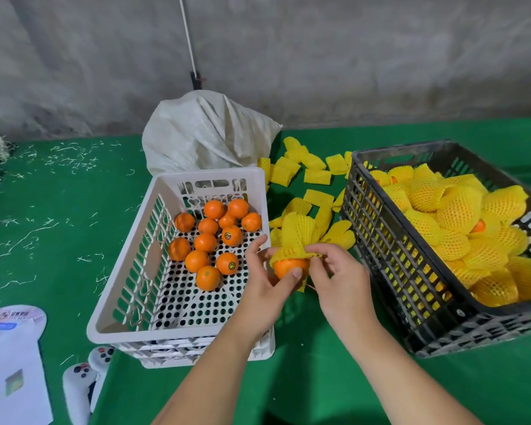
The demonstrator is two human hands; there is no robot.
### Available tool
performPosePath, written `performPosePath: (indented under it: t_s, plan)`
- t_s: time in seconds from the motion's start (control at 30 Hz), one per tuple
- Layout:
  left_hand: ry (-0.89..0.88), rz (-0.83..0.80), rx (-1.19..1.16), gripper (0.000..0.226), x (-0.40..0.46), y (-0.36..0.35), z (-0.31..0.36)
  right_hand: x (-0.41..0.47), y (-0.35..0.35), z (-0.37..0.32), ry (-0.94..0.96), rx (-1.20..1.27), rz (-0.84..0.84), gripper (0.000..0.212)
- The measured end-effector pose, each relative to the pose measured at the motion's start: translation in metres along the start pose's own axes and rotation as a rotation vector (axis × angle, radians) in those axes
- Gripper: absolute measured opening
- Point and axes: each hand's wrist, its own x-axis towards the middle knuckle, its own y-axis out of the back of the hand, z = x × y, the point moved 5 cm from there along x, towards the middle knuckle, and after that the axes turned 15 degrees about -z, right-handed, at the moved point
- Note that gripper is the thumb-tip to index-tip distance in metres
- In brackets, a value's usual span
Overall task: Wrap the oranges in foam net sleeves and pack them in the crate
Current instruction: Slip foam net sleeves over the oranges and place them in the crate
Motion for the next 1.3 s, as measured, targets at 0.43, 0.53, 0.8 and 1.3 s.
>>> performPosePath:
  t_s: [0.43,0.53,0.8,1.3]
  plan:
    - [0.067,-0.067,-0.298,0.051,0.006,0.002,-0.002,0.01,-0.019,0.007,0.072,0.028,-0.233,0.054]
    - [0.07,-0.073,-0.195,0.052,0.005,0.003,-0.001,0.023,-0.006,0.004,0.079,0.066,-0.235,0.05]
    - [-0.005,0.049,-0.141,0.067,0.008,0.008,-0.004,0.027,0.002,0.013,0.059,-0.05,-0.152,0.023]
    - [-0.057,0.067,-0.315,0.072,0.011,0.011,-0.008,-0.001,-0.02,-0.008,0.152,-0.192,-0.055,0.065]
